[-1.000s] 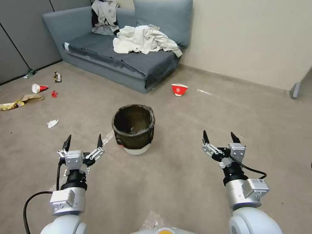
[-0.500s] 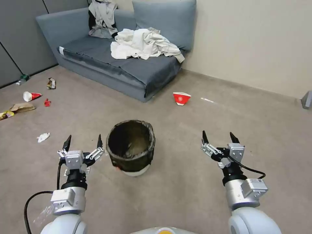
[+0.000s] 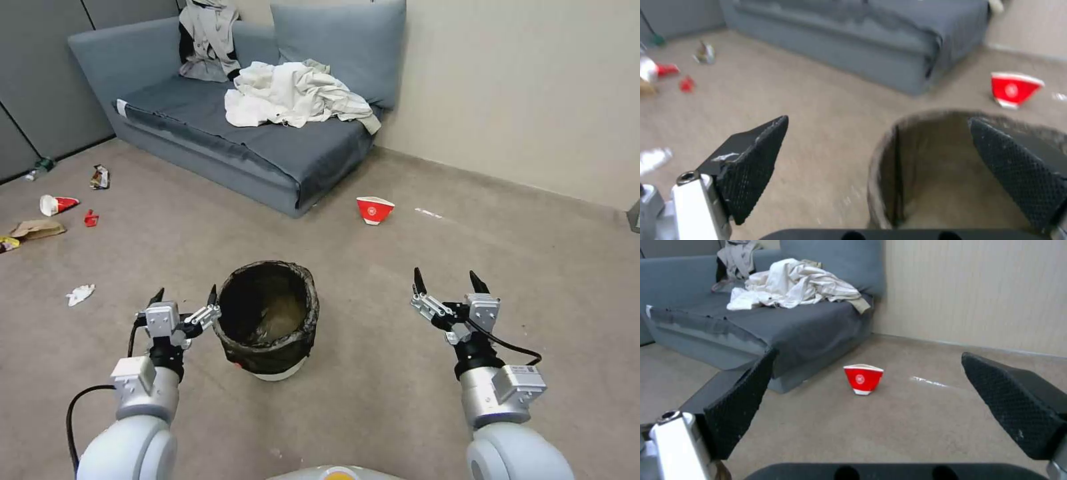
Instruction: Pick up the trash can from the floor.
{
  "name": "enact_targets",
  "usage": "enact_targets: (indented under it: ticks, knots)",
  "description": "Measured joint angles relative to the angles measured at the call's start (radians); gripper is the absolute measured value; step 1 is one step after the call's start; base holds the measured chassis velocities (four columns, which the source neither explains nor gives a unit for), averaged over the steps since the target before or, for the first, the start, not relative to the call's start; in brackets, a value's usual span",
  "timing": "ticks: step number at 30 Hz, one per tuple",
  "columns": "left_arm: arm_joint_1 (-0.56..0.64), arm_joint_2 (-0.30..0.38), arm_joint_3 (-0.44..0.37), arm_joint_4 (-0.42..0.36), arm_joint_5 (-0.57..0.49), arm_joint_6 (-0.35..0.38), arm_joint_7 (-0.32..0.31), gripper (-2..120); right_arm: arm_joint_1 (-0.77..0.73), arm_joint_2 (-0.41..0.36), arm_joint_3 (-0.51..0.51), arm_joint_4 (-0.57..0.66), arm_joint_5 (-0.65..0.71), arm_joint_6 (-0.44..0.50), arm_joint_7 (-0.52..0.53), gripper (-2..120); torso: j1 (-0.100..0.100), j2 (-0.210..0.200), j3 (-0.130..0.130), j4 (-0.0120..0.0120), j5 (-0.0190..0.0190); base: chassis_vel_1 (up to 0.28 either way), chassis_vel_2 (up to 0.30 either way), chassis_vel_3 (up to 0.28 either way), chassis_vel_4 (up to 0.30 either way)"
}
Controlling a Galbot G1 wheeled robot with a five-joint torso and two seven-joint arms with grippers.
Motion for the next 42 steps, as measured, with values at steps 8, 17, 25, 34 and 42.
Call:
enact_targets:
  ticks: [8, 17, 25, 34, 42]
  knots:
    - [-0.097, 0.097, -0.006, 0.051, -0.252, 0.310, 0.021, 100, 0.004, -0.008, 0.002, -0.010, 0.011, 0.004, 0.003, 100, 0.000, 0.000, 0.000, 0.0000, -0.0002, 0.000, 0.000, 0.000, 0.000]
    - [-0.223, 0.170, 0.034, 0.206, -0.363, 0.438, -0.003, 100, 0.006, -0.002, 0.005, -0.034, 0.010, 0.009, 0.010, 100, 0.000, 0.000, 0.000, 0.0000, -0.0002, 0.000, 0.000, 0.000, 0.000]
    - [-0.340, 0.203, 0.072, 0.319, -0.421, 0.499, 0.002, 100, 0.039, -0.002, 0.010, -0.073, 0.011, 0.004, 0.035, 100, 0.000, 0.000, 0.000, 0.0000, -0.0001, 0.000, 0.000, 0.000, 0.000]
    - [-0.397, 0.192, 0.107, 0.357, -0.466, 0.657, -0.085, 100, 0.056, -0.004, 0.011, -0.099, 0.015, 0.004, 0.042, 100, 0.000, 0.000, 0.000, 0.0000, -0.0001, 0.000, 0.000, 0.000, 0.000]
    - [-0.421, 0.187, 0.115, 0.374, -0.497, 0.699, -0.120, 77, 0.062, -0.005, 0.006, -0.114, 0.016, 0.013, 0.042, 100, 0.000, 0.000, 0.000, 0.0000, -0.0001, 0.000, 0.000, 0.000, 0.000]
